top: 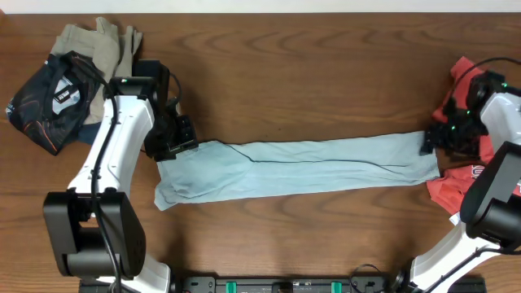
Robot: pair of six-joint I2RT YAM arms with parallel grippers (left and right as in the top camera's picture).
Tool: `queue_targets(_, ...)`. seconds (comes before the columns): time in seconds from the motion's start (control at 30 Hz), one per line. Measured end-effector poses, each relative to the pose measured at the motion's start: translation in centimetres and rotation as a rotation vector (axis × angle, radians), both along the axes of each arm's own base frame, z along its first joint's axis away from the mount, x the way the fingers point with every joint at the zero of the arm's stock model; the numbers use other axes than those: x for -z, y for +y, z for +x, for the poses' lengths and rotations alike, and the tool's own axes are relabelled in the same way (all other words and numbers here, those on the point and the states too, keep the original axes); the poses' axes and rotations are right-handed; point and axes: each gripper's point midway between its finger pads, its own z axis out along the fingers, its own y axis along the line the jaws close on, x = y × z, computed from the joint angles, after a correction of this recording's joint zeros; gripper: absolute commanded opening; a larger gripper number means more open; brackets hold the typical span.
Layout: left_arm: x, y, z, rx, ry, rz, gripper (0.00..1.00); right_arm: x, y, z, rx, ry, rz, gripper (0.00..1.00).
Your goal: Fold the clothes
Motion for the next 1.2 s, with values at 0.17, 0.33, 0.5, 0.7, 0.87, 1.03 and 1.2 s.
queue_targets(0.17, 0.0, 0.0, 0.0, 0.000, 0.000, 0.000, 0.53, 2.3, 1.5, 0.0, -0.040, -0.050, 0.073, 0.65)
queue_targets(0.33, 0.0, 0.0, 0.0, 0.000, 0.000, 0.003, 0.53, 2.9, 1.9, 0.0, -0.055, -0.082, 0.080, 0.01)
queue_targets(0.5, 0.0, 0.1, 0.0, 0.000, 0.000, 0.003, 0.53, 2.9, 1.6, -0.3, -0.034, -0.066, 0.062, 0.01)
queue_targets(0.7, 0.0, 0.1, 0.0, 0.000, 0.000, 0.003, 0.53, -0.5, -1.4, 1.9, 0.024, -0.079, -0.068, 0.01)
queue_targets(0.87, 0.0, 0.1, 0.0, 0.000, 0.000, 0.003, 0.54, -4.0, -1.9, 3.7, 0.016, -0.113, -0.089, 0.01)
queue_targets(1.03, 0.0, 0.1, 0.0, 0.000, 0.000, 0.003, 0.53, -4.3, 0.9, 3.4, -0.056, -0.066, -0.066, 0.01)
queue_targets(1.2, 0.0, 0.1, 0.0, -0.001, 0.000, 0.003, 0.53, -4.3, 6.3, 3.7, -0.196, -0.040, -0.030, 0.01)
